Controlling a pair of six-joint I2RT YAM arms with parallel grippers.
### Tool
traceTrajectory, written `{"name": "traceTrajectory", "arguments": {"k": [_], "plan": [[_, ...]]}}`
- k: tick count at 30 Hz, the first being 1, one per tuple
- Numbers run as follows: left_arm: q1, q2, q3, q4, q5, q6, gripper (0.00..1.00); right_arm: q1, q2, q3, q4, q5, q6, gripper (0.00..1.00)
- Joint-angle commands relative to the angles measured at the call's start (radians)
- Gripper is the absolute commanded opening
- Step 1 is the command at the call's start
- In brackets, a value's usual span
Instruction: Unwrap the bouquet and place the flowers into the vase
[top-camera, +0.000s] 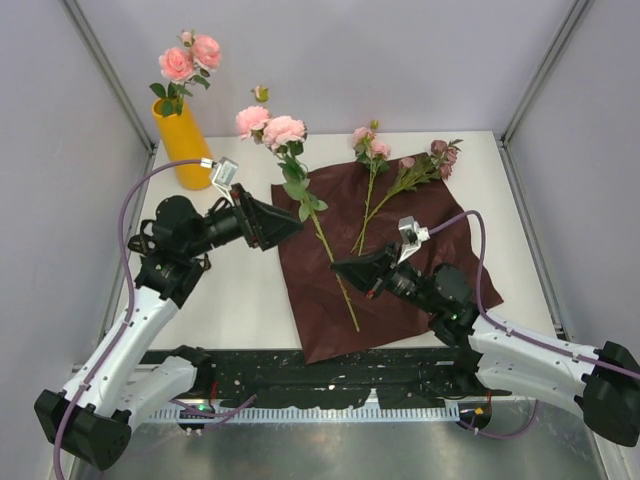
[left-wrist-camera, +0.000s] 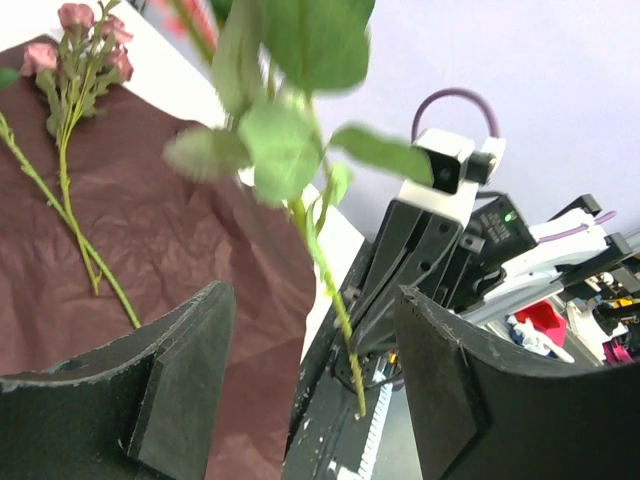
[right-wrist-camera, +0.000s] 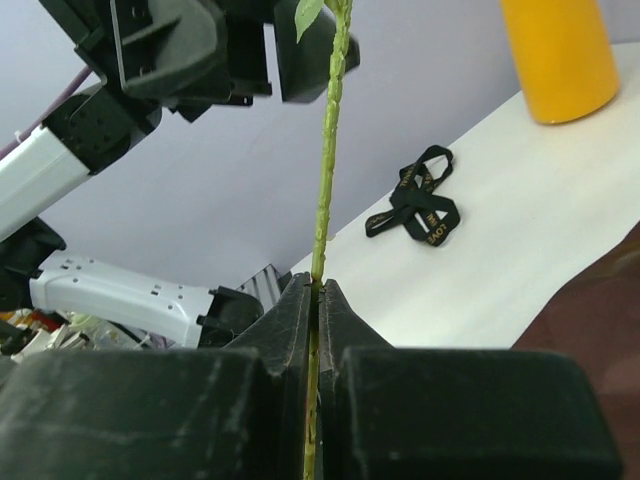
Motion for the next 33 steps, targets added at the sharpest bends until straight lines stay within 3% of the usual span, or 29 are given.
{"name": "traceTrajectory", "arguments": {"k": [1, 11, 24, 29, 33], "plan": [[-0.018, -0.019, 0.033, 0.146, -0.020, -0.049, 0.67, 0.052, 0.017, -0.012, 0.126, 0.042, -0.033, 0.06], [-0.046, 0.018, -0.008, 0.189, -0.032, -0.058, 0.51, 0.113, 0.083, -0.007, 0.192, 0.071, -0.036, 0.05], [-0.098, 0.035, -0.068, 0.214, -0.062, -0.073, 0.42, 0.132, 0.103, -0.001, 0.189, 0.110, -0.043, 0.05], [-0.098, 0.032, -0.065, 0.209, -0.077, -0.066, 0.31, 0.136, 0.123, 0.000, 0.186, 0.111, -0.041, 0.05], [-0.098, 0.039, -0.043, 0.189, -0.083, -0.049, 0.29, 0.138, 0.132, -0.001, 0.181, 0.113, -0.047, 0.05]]}}
